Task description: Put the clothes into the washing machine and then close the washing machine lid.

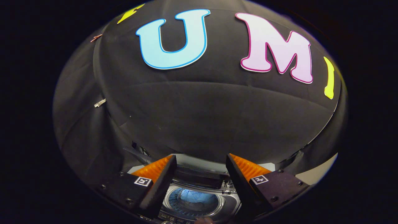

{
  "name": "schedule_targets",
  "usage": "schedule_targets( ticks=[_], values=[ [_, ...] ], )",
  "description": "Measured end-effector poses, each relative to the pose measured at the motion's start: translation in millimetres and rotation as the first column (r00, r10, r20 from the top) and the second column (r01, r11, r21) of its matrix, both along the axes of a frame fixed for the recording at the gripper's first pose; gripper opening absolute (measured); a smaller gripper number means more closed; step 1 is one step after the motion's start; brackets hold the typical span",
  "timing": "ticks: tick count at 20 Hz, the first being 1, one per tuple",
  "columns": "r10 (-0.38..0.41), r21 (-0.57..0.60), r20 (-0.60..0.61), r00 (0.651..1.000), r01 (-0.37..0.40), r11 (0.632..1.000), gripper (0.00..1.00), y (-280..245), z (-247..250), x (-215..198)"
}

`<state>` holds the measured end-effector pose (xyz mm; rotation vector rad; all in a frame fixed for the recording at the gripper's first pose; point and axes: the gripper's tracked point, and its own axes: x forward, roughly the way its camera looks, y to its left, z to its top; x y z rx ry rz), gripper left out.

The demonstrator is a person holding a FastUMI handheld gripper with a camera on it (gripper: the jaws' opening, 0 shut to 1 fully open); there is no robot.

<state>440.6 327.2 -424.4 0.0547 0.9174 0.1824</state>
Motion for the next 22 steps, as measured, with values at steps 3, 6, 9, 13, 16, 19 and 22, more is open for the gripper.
schedule_targets(
  ticks=[3,6,9,13,16,19,22],
  values=[
    [-0.001,-0.014,-0.019,1.0,0.001,1.0,1.0,-1.7,-11.8,-3.4],
    [-0.011,-0.003,-0.018,1.0,0.011,1.0,1.0,-1.9,-14.8,-2.2],
    [-0.013,-0.006,-0.019,1.0,0.013,1.0,1.0,-1.3,-14.5,-6.9],
    [-0.026,0.023,-0.035,0.999,0.027,0.999,1.0,0.2,-12.1,-25.6],
    [-0.03,0.018,-0.041,0.999,0.031,0.999,1.0,1.9,-6.4,-42.9],
    [-0.024,0.018,-0.047,0.999,0.025,1.0,1.0,3.8,-2.9,-61.7],
    [-0.018,0.048,-0.055,0.998,0.02,0.999,1.0,4.9,-2.3,-80.5]
  ],
)
